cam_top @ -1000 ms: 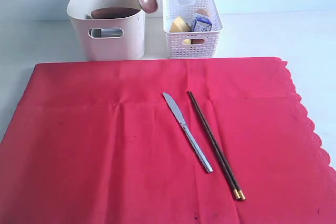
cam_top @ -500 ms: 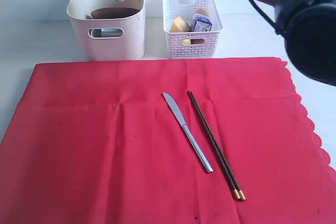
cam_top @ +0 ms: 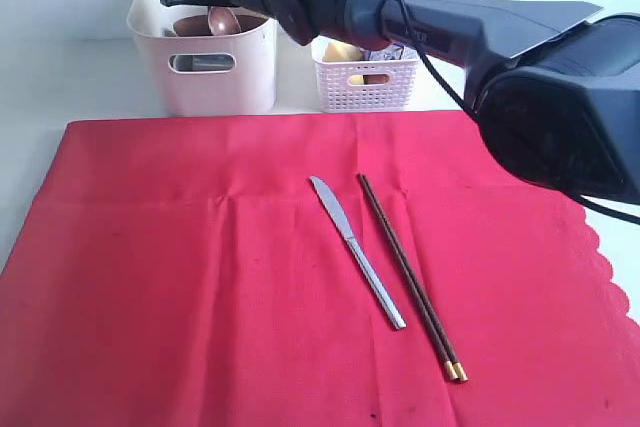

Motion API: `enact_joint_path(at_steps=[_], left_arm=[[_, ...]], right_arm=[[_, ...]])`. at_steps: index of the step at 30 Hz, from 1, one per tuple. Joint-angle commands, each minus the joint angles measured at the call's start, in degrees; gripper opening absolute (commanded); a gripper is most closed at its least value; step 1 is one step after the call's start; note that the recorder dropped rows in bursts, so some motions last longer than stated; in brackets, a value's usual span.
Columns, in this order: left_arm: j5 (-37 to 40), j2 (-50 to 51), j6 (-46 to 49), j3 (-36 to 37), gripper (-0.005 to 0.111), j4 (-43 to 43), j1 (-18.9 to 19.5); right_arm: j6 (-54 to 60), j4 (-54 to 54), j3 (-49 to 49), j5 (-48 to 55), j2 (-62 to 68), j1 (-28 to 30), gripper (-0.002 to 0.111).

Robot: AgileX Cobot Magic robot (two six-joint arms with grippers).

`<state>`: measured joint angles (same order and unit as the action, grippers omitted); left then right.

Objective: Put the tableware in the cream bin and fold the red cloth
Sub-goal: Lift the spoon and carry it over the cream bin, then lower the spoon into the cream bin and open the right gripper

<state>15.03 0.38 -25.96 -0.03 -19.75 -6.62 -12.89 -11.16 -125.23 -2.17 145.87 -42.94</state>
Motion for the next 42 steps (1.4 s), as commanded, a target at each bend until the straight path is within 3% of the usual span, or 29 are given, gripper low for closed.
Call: enact_joint_path(at_steps=[1,8,13,26,37,42], left_arm=[[-0.3,-0.4,0.5,0.0,0.002,-0.1,0.0],[-0.3,-0.4,0.3,0.0,0.002,-0.1,0.0],[-0.3,-0.4,0.5,0.0,0.002,-0.1,0.0],[-0.3,-0.4,0.5,0.0,0.002,-0.1,0.0],[-0.3,-0.4,0.4,0.0,0.002,-0.1,0.0],[-0.3,-0.4,0.4,0.0,0.002,-0.1,0.0]], right_arm=[[1.0,-0.4,-0.5,-1.0,0.1,-0.1,0.009],[1.0,-0.4,-0.5,-0.9,0.1,-0.1,0.043],[0.7,-0.1,-0.5,-0.5,0.1,-0.1,0.058],[1.0,1.7,-0.5,15.6,-5.5,0.0,0.058],[1.0,1.6,-0.5,21.0,-8.1,0.0,0.057],[1.0,1.6,-0.5,24.0,-9.7,0.0,0.051]])
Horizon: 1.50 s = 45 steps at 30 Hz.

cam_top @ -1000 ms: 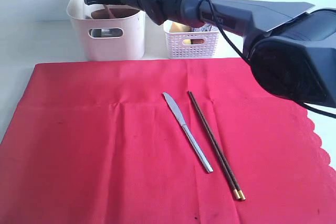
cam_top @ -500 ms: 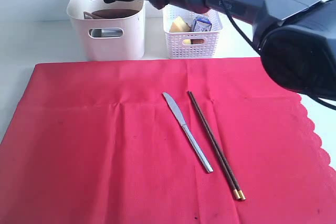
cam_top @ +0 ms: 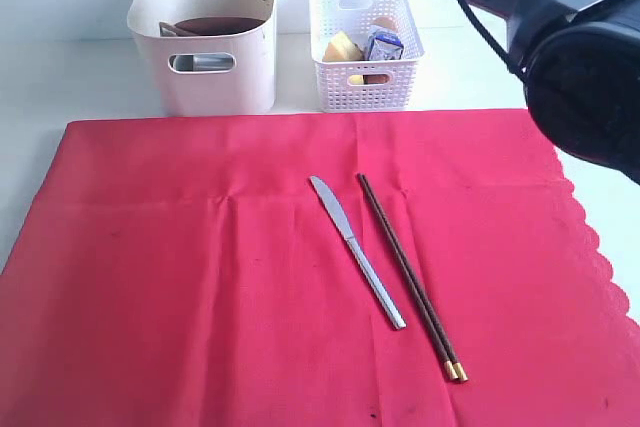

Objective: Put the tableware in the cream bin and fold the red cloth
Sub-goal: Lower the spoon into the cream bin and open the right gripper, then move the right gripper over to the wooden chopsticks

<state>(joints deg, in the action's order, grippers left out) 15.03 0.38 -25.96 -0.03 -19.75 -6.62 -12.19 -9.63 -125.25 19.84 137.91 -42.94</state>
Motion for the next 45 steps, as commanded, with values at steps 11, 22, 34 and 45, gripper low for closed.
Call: enact_joint_path(at_steps=[11,22,34,45], left_arm=[[-0.3,-0.4,0.4,0.0,0.002,-0.1,0.0],[-0.3,-0.4,0.3,0.0,0.002,-0.1,0.0],[-0.3,-0.4,0.3,0.0,0.002,-0.1,0.0],[-0.3,-0.4,0.3,0.0,0.002,-0.1,0.0]], right_arm=[[0.3,-1.4,-0.4,9.5,-4.2,0.0,0.027],[0.3,-5.9,-0.4,18.2,-5.3,0.0,0.0],[0.3,-6.7,-0.2,21.6,-5.8,0.1,0.0],[2.1,-6.9,-0.2,32.7,-10.1,0.3,0.0]])
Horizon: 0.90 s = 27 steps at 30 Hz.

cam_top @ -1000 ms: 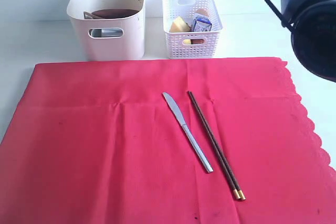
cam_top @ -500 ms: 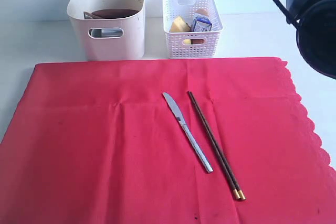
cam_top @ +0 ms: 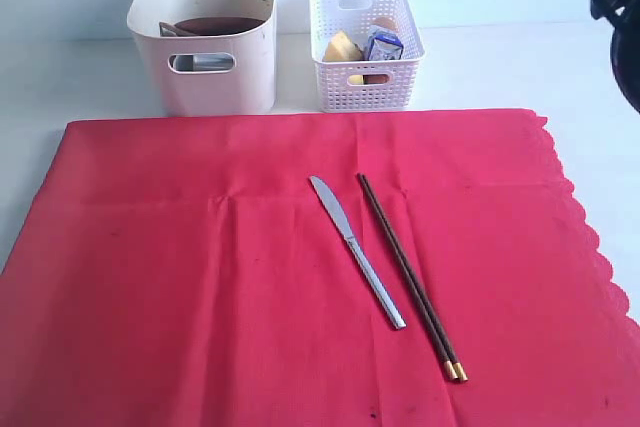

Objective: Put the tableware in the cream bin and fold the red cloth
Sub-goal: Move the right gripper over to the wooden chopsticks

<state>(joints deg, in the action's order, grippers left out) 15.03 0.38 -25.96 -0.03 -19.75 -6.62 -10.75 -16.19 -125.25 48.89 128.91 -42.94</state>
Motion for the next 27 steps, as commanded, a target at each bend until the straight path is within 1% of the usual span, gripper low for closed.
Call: enact_joint_path(at_steps=[1,6,9,11,13,15,16,17,18,19,20,21,22,24,25,26,27], left_arm=[[-0.3,-0.4,0.3,0.0,0.002,-0.1,0.0],[-0.3,-0.4,0.3,0.0,0.002,-0.1,0.0],[-0.3,-0.4,0.3,0.0,0.002,-0.1,0.0],[-0.3,-0.4,0.3,0.0,0.002,-0.1,0.0],[-0.3,-0.4,0.3,0.0,0.002,-0.1,0.0],[-0.3,-0.4,0.3,0.0,0.002,-0.1,0.0],[-0.3,-0.4,0.3,0.0,0.002,-0.1,0.0],[-0.3,-0.4,0.3,0.0,0.002,-0.1,0.0],[-0.3,-0.4,0.3,0.0,0.002,-0.1,0.0],[-0.3,-0.4,0.3,0.0,0.002,-0.1,0.0],[-0.3,-0.4,0.3,0.0,0.002,-0.1,0.0],[-0.3,-0.4,0.3,0.0,0.002,-0.1,0.0],[-0.3,-0.4,0.3,0.0,0.002,-0.1,0.0],[-0.3,-0.4,0.3,0.0,0.002,-0.1,0.0],[-0.3,-0.4,0.3,0.0,0.002,-0.1,0.0],[-0.3,-0.4,0.3,0.0,0.002,-0.1,0.0],[-0.3,-0.4,0.3,0.0,0.002,-0.1,0.0]], right_arm=[[0.7,-0.2,-0.2,5.8,-1.1,0.4,0.0],[2.9,4.4,-0.2,10.3,-1.6,0.4,0.0],[2.9,4.7,0.1,13.2,-2.3,0.4,0.0],[2.9,4.7,2.6,12.6,-3.4,0.4,0.0],[1.7,4.7,6.6,9.9,-4.9,0.4,0.0],[1.5,4.8,12.9,5.6,-7.2,0.4,0.0],[1.5,4.8,19.4,1.2,-10.2,0.4,0.0],[1.5,4.8,23.3,-1.6,-11.9,0.4,0.0],[1.1,4.4,30.9,-6.3,-15.2,0.6,0.0],[0.7,4.4,34.6,-8.8,-17.0,0.9,0.0],[0.4,4.6,40.8,-13.0,-20.2,1.7,0.0],[0.3,4.6,44.0,-14.5,-21.7,2.5,0.0],[0.3,4.4,49.0,-16.2,-24.0,4.8,0.0],[0.2,4.9,53.1,-16.2,-25.1,7.5,0.0],[0.2,6.1,54.8,-16.1,-25.4,9.4,0.0],[0.2,9.4,57.6,-16.1,-25.5,11.7,0.0],[0.4,11.6,58.9,-16.1,-25.5,12.7,0.0]])
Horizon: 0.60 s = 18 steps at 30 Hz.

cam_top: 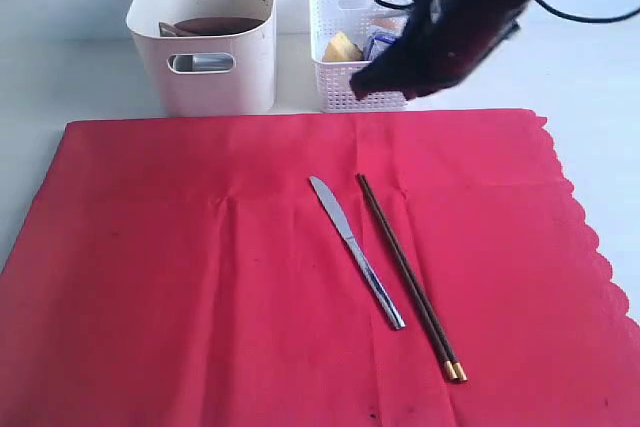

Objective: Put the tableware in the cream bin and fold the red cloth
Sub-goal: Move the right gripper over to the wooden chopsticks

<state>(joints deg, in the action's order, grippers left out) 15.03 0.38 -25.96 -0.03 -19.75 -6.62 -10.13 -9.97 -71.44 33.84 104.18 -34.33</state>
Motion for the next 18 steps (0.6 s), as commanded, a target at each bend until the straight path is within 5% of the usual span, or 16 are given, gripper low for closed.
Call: enact_joint_path(at_steps=[1,13,18], left_arm=[[-0.3,-0.4,0.3,0.0,0.002,-0.1,0.0],[-0.3,-0.4,0.3,0.0,0.002,-0.1,0.0],[-0.3,-0.4,0.3,0.0,0.002,-0.1,0.0]], right_arm=[[0.3,6.6,6.2,-1.1,-0.8,4.6,0.0],[5.6,12.4,12.8,-5.7,-1.1,4.2,0.0],[8.4,14.2,13.6,-4.5,-3.7,-1.0,0.0]])
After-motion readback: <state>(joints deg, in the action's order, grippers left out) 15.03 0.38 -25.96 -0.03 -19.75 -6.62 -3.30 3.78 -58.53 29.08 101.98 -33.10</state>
